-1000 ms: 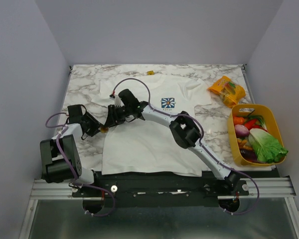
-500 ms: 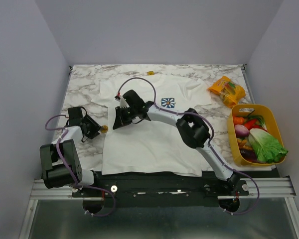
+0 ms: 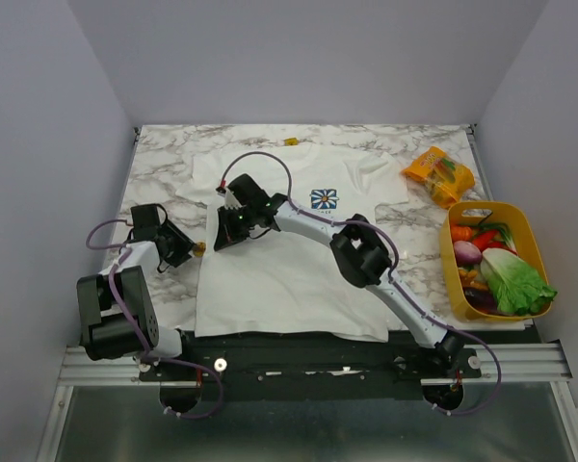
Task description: Pin the brooch onto the clothing
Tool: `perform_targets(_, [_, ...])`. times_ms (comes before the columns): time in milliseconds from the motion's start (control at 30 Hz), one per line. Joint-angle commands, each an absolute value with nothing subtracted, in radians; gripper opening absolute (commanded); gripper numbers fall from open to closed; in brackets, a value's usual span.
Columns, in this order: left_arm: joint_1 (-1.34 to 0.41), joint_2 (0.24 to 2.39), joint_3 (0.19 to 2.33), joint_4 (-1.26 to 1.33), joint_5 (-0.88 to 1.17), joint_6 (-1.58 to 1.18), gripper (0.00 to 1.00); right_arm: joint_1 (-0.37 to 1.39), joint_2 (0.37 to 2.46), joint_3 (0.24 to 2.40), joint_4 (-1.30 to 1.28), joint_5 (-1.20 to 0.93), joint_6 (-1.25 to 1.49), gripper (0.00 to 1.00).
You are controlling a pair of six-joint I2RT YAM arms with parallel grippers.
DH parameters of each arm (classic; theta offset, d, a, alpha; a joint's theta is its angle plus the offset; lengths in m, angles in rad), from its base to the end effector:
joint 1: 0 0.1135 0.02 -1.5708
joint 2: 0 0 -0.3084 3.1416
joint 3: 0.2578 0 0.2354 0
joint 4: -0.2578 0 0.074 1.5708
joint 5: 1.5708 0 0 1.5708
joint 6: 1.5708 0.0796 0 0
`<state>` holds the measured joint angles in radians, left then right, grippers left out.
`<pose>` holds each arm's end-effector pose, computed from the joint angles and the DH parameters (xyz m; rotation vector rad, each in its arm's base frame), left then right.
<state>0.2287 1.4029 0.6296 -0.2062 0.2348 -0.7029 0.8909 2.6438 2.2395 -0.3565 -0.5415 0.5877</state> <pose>0.2552 0.0404 0.1758 -1.0760 2.3468 -0.4804 0.3622 0.5133 0.1283 -0.6972 2.5190 1.2820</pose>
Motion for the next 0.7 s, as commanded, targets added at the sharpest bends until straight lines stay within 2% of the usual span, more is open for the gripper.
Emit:
perform_targets(0, [0.225,1.439,0.660,-0.201,0.186,-0.675,0.48,0.900,2.695,2.275,-0.419,-0.485,0.597,0.08])
perform_targets(433, [0.221,1.489,0.666,-0.126,0.228,-0.673,0.47,0.903,2.712,2.289,-0.345,-0.534,0.624,0.08])
perform_targets(667, [0.149,1.540,0.687,-0.117,0.258,-0.652,0.45,0.910,2.747,2.329,-0.344,-0.586,0.635,0.08])
